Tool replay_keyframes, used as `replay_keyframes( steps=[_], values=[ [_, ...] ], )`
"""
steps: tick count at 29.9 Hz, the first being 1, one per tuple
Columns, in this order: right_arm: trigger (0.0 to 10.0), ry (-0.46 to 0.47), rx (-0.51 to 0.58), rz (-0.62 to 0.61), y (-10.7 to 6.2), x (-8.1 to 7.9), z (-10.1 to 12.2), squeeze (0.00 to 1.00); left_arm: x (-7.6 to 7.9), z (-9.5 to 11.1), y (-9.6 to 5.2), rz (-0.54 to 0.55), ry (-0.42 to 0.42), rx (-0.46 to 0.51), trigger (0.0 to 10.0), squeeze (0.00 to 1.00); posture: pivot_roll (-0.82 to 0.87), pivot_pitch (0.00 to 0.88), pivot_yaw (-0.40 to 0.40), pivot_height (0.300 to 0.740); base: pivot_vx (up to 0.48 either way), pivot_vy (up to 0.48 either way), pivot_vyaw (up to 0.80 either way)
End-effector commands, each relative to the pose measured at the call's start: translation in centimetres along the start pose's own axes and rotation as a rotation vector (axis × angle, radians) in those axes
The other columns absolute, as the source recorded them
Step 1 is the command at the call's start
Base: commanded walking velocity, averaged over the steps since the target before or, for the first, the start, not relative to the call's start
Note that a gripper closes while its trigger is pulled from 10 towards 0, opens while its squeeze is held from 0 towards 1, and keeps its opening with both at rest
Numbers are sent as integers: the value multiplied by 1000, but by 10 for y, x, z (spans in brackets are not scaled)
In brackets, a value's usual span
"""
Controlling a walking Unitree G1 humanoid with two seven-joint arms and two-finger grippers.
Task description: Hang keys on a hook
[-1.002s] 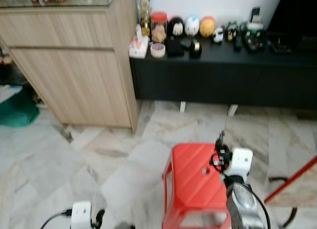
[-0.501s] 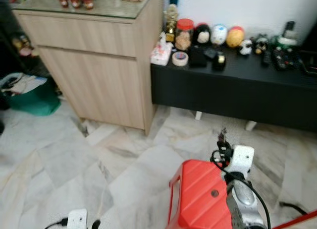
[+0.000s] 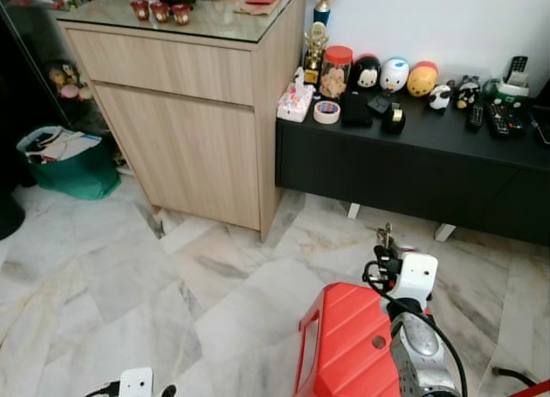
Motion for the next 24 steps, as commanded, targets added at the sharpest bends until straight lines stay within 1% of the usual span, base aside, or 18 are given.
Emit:
replay_keyframes(
  steps=[1, 5, 19, 24],
  values=[
    [10000, -4, 0, -8, 0, 2, 0, 0, 0, -5, -1, 3, -11, -24, 10000, 0, 44, 17, -23, 740, 0, 0, 0],
    [10000, -2, -5, -11, 0, 0, -1, 0, 0, -6, -2, 0, -9, -29, 10000, 0, 43, 1, -19, 740, 0, 0, 0],
    [10000, -2, -10, -37, 2, 2, -2, 0, 1, -7, -2, -12, 1, -32, 10000, 0, 41, 0, -11, 740, 0, 0, 0],
    [10000, -3, -11, -38, 2, 2, -2, 0, 2, -6, -2, -14, 2, -29, 10000, 0, 43, 0, -9, 740, -240, 0, 0]
  ],
)
Point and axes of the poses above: a point about 5 cm out from each wrist's last joint towards the gripper, its own y axis pointing out of the wrist towards the gripper, its own z axis along the axis of the wrist's last joint, x = y × z, the point moved 1 cm from there along y, pointing out of the wrist towards the gripper, and after that the axes turned 9 degrees about y, right-handed, at the moved point
